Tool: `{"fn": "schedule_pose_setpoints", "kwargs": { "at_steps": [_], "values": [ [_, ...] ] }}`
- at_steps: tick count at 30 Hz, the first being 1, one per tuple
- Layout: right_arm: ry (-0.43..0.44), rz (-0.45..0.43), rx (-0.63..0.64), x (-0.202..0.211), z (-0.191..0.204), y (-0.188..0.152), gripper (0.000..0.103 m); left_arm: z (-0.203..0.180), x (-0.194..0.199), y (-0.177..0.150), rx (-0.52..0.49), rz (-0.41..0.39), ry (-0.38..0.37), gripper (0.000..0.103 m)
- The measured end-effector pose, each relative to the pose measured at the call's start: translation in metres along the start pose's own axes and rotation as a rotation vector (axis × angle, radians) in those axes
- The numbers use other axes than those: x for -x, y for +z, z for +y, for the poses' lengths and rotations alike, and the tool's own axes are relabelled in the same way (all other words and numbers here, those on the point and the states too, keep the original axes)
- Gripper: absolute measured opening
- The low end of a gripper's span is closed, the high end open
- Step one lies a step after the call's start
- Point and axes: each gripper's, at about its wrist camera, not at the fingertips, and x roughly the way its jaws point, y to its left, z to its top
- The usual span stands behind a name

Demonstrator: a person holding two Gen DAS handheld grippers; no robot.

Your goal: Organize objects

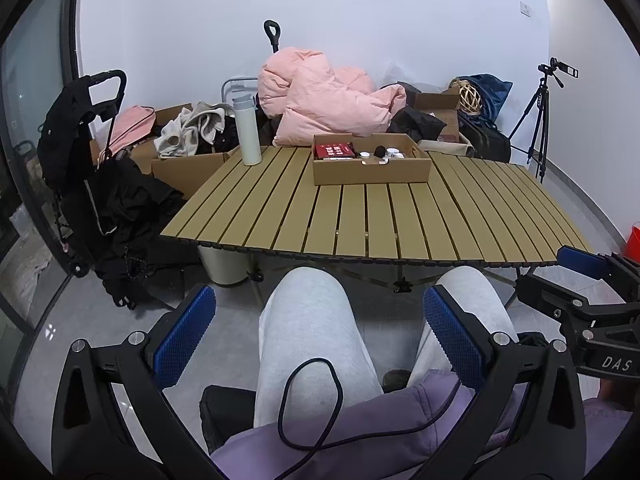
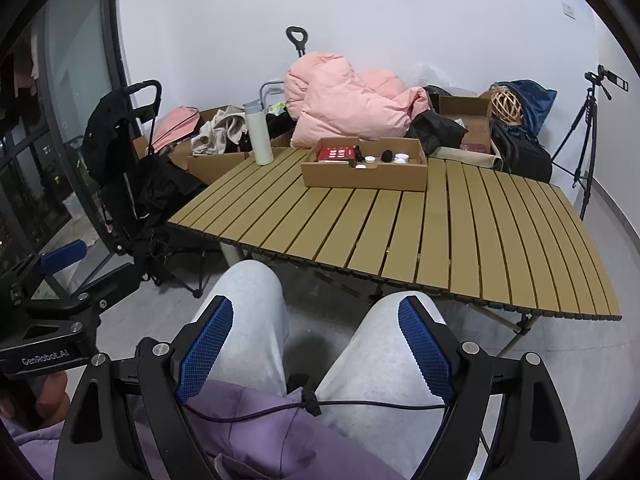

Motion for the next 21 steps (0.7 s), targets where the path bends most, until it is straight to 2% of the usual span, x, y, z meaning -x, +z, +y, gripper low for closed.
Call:
{"fn": "schedule_pose_setpoints", "kwargs": {
  "at_steps": [21],
  "values": [
    [0.007,-0.014,-0.002,0.0056,0.0016,-0.0005,0.088,-0.0028,-0.0005,-0.0016,-0.013,0.005,0.005,0.103]
  ]
}}
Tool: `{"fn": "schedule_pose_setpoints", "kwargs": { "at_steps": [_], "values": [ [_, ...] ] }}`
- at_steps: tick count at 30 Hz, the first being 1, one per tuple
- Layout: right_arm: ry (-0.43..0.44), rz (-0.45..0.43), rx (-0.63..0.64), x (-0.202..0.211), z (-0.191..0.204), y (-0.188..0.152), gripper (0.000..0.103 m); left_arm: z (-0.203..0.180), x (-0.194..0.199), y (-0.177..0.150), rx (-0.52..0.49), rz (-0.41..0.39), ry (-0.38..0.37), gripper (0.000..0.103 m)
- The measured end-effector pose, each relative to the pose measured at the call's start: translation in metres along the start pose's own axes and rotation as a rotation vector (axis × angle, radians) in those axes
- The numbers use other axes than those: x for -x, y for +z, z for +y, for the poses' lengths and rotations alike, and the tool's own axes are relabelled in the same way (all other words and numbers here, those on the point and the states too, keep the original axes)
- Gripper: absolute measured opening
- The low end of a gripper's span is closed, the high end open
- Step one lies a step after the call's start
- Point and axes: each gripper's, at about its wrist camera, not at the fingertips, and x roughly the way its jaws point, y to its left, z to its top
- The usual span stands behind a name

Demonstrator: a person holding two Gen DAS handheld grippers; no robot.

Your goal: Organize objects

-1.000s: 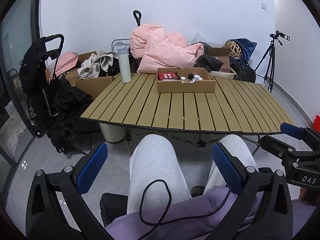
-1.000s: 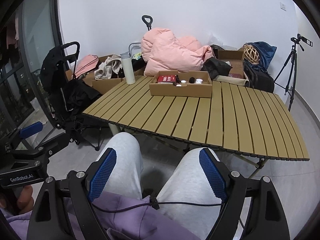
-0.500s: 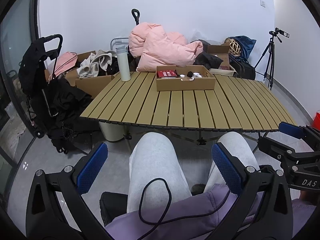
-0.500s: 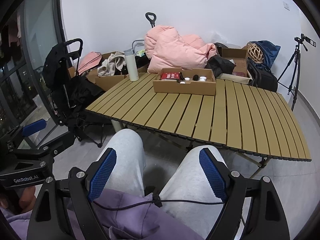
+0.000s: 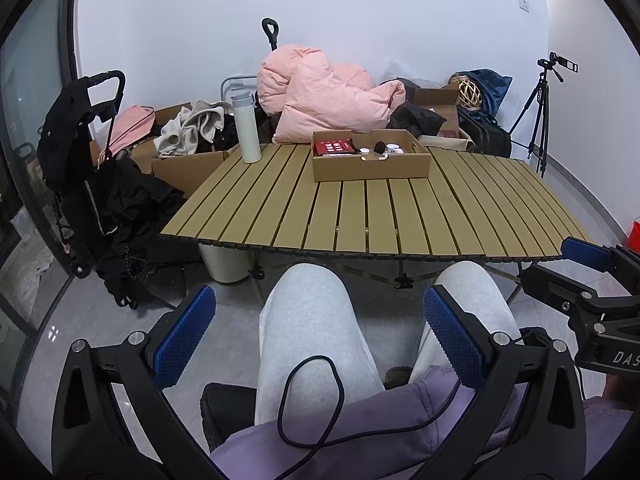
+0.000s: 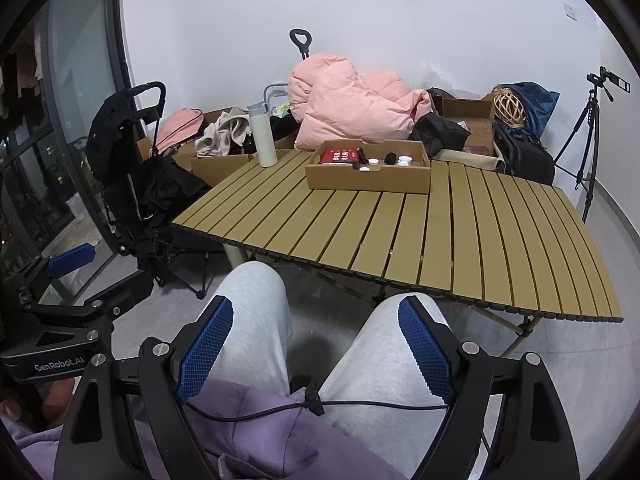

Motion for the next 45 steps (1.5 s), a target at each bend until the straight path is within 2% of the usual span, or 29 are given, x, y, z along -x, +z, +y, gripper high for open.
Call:
{"fn": "schedule_pose_setpoints", "kwargs": {
  "at_steps": [38,45],
  "values": [
    [0.017,0.007,-0.007,-0.002,-0.001,-0.003,0.088,-0.002,0.003,0.0,-0.012,0.002,0.0,0.103],
    [0.012,0.004,-0.014,0.0,-0.002,-0.003,0.088,-0.006,0.01,-0.001,-0.041,-0.032,-0.011,0.103]
  ]
}}
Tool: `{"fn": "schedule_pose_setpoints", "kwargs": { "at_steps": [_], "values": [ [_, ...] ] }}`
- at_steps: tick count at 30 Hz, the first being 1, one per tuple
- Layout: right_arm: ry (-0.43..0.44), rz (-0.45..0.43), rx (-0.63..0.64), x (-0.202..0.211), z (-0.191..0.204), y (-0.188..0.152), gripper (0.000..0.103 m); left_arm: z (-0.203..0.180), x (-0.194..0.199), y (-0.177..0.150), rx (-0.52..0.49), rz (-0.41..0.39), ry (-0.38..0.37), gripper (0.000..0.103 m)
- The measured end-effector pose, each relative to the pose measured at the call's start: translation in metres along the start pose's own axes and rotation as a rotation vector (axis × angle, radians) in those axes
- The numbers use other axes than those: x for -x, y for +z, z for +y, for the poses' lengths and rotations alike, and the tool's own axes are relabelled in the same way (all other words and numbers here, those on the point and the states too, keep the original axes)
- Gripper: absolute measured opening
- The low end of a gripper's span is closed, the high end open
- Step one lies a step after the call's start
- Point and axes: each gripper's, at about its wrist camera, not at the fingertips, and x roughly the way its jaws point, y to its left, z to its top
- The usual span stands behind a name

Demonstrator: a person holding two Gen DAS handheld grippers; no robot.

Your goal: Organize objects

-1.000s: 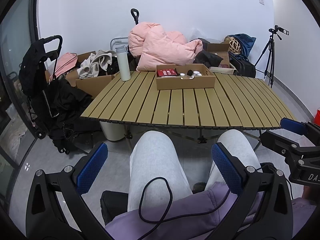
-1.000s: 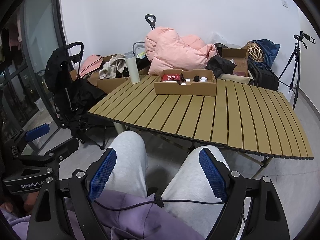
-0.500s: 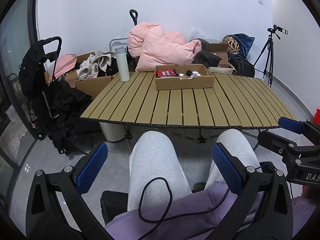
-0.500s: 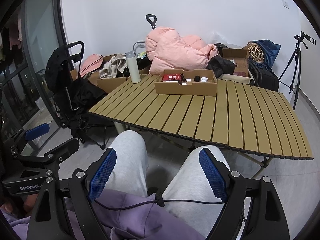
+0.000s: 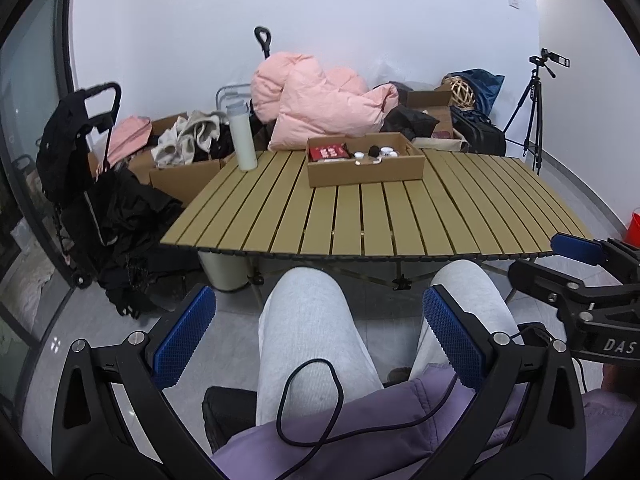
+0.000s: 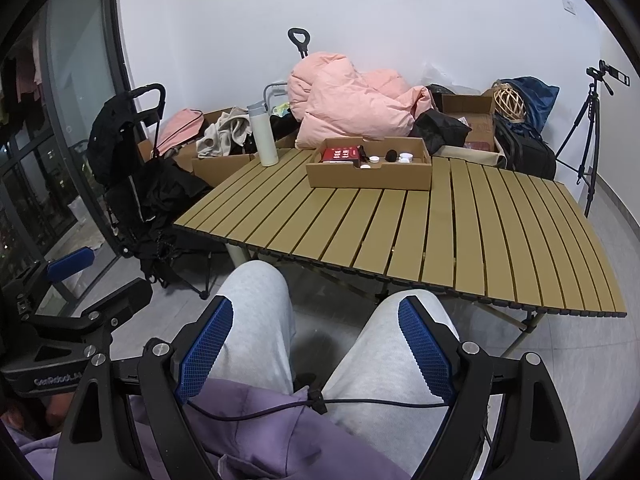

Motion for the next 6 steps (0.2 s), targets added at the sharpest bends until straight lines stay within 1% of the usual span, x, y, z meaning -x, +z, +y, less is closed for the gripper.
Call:
{"fn": "schedule_pose_setpoints", "kwargs": {
  "at_steps": [4,6],
  "values": [
    [0.001,0.0,0.001,0.0005,0.001,0.0,0.088,0.0018,0.0002,0.0005,0.011,-0.004,-0.038,0.103],
    [0.002,0.001,0.001,0.0001,0.0003,0.0004,0.088,0.0036,-0.0012,-0.0005,0.019,-0.004,-0.073,0.103]
  ]
}}
